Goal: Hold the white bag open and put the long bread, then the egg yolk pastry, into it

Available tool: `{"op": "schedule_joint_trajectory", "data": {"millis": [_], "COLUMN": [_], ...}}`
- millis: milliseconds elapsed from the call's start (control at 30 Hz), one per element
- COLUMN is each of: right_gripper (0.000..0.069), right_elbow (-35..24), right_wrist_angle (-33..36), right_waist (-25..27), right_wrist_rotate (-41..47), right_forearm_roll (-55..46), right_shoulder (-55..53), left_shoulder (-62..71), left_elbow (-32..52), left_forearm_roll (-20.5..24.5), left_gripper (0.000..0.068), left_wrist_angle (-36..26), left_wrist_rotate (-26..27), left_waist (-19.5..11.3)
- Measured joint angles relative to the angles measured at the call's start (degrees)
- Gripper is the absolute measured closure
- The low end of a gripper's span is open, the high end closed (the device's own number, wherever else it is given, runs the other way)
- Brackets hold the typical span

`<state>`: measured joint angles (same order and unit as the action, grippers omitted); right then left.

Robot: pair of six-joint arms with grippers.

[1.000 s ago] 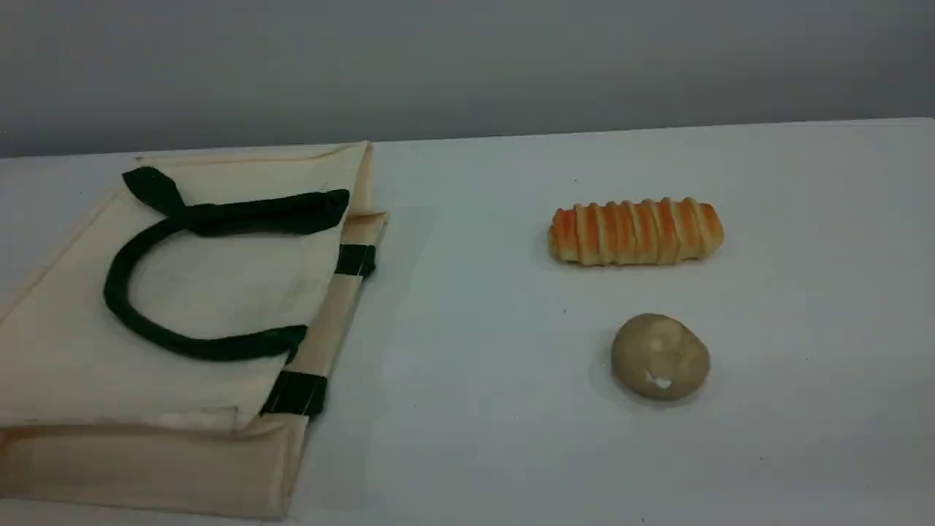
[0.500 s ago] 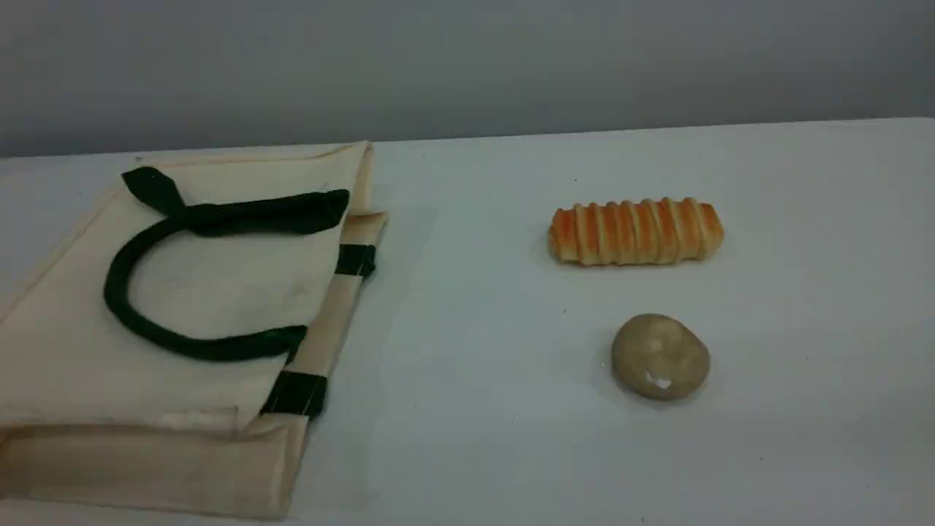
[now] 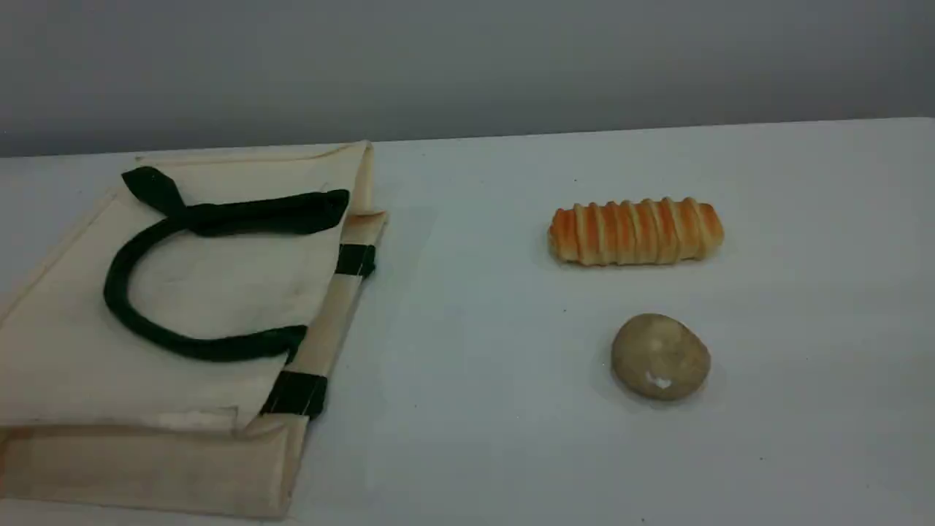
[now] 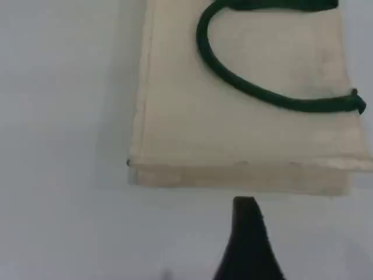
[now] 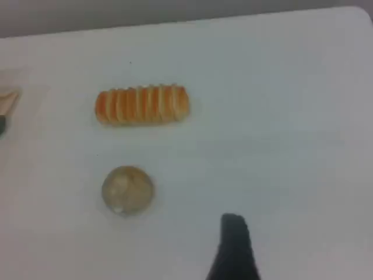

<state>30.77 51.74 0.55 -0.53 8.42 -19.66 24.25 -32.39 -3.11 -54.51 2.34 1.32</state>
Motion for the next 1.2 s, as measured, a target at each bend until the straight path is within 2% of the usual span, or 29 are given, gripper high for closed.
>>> {"op": "schedule_joint_trajectory", "data": {"millis": [267, 567, 767, 967, 1200], "right_gripper": [0.0202, 0.0202, 0.0202, 0.0202, 0.0202], "right_elbow": [0.31, 8.78, 13.28, 13.72, 13.72], "right_wrist_angle": [-3.45, -3.70, -4.49, -9.42, -15.88], "right_waist": [0.00, -0.06, -0.06, -0.22, -6.76], "right_wrist_rotate": [-0.43, -1.72, -10.00, -20.43, -35.77], "right_forearm_roll": [0.77, 3.02, 10.56, 20.65, 29.85], "right_shoulder": [-7.25, -18.84, -29.06, -39.65, -50.57], "left_shoulder": [9.54, 20.53, 26.72, 29.73, 30.13], "left_elbow": [-8.29, -12.85, -12.96, -12.96, -12.96], "left_forearm_roll": [0.00, 0.12, 0.12, 0.12, 0.62], "left_gripper": [0.0229, 0.0229, 0.0229, 0.0229, 0.0229], "left_wrist_angle": [0.07, 1.81, 5.42, 6.62, 9.06], "left_wrist_rotate": [-0.07, -0.11, -0.11, -0.11, -0.11], "left_waist": [0.00, 0.00, 0.00, 0.00, 0.00]}}
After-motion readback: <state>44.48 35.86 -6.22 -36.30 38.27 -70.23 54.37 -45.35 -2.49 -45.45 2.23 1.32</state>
